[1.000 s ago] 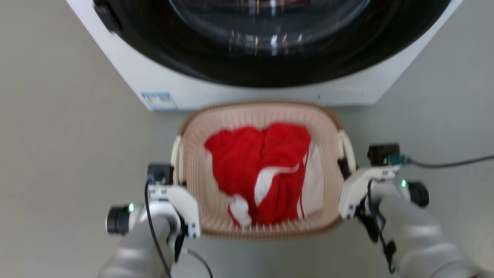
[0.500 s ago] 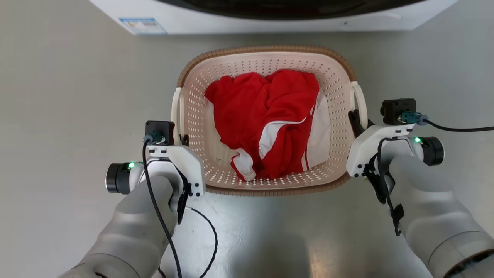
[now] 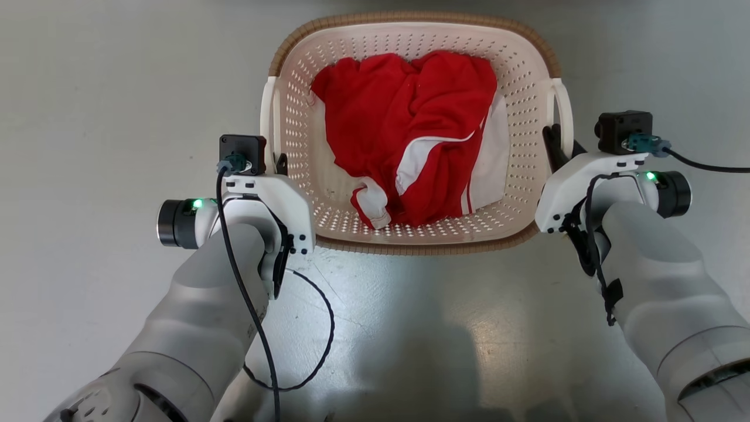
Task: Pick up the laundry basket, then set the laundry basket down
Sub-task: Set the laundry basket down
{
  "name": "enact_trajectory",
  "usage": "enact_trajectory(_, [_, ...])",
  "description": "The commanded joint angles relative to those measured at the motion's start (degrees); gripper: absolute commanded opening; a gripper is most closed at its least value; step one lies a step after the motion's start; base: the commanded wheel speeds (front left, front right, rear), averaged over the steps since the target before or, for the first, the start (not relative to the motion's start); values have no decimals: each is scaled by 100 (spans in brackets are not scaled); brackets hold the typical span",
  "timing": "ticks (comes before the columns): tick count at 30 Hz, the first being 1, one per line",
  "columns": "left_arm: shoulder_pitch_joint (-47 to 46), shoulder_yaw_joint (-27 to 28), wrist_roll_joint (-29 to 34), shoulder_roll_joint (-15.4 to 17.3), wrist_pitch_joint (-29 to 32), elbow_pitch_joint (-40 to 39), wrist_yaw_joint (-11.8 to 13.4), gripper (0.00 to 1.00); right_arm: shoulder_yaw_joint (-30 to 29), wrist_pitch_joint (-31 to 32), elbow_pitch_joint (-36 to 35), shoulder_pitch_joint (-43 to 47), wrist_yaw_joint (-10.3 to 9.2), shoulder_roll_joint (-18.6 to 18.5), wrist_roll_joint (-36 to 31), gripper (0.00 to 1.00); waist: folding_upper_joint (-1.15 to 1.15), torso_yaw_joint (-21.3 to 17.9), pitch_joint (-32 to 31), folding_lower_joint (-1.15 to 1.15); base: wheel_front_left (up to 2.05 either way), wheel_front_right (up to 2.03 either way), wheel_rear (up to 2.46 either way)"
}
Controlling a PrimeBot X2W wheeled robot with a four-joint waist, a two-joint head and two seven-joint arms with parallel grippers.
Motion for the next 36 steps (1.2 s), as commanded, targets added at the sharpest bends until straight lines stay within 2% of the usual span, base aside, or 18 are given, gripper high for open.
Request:
enact_trajectory(1, [-60, 103, 107, 103, -77, -75, 61, 0, 67, -90, -74, 126, 41, 160, -105, 0, 0, 15, 46, 0, 0, 0, 0])
enact_trajectory(10, [12, 343, 374, 103, -78, -211, 82, 0, -142, -119, -74, 142, 41, 161, -314, 0, 0, 40, 124, 0, 0, 0, 0])
enact_trajectory(18, [114, 400, 392, 103, -78, -175, -33, 0, -142, -94, -74, 169, 41, 161, -339, 0, 0, 19, 144, 0, 0, 0, 0])
enact_trajectory(19, [111, 396, 382, 103, -78, -170, -37, 7, -142, -92, -74, 170, 41, 161, -340, 13, 0, 16, 149, 0, 0, 0, 0])
enact_trajectory(20, [116, 390, 368, 103, -78, -160, -40, 14, -141, -92, -74, 169, 41, 161, -342, 33, 0, 14, 153, 0, 0, 0, 0])
enact_trajectory(21, [120, 381, 351, 103, -78, -150, -43, 29, -139, -90, -74, 167, 41, 161, -344, 36, 0, 11, 154, 0, 0, 0, 0])
enact_trajectory(22, [116, 372, 338, 103, -78, -144, -43, 41, -136, -87, -74, 166, 41, 161, -343, 47, 0, 9, 156, 0, 0, 0, 0])
enact_trajectory(23, [115, 367, 323, 103, -78, -140, -42, 74, -133, -84, -74, 163, 41, 161, -339, 69, 0, 6, 157, 0, 0, 0, 0])
enact_trajectory(24, [120, 365, 297, 103, -78, -134, -42, 100, -130, -83, -74, 161, 41, 161, -334, 100, 0, 3, 156, 0, 0, 0, 0])
enact_trajectory(36, [140, 240, 117, 103, -72, -41, -1, 100, -182, -91, -74, 194, 41, 161, -393, 100, 0, -18, 7, 0, 0, 0, 0])
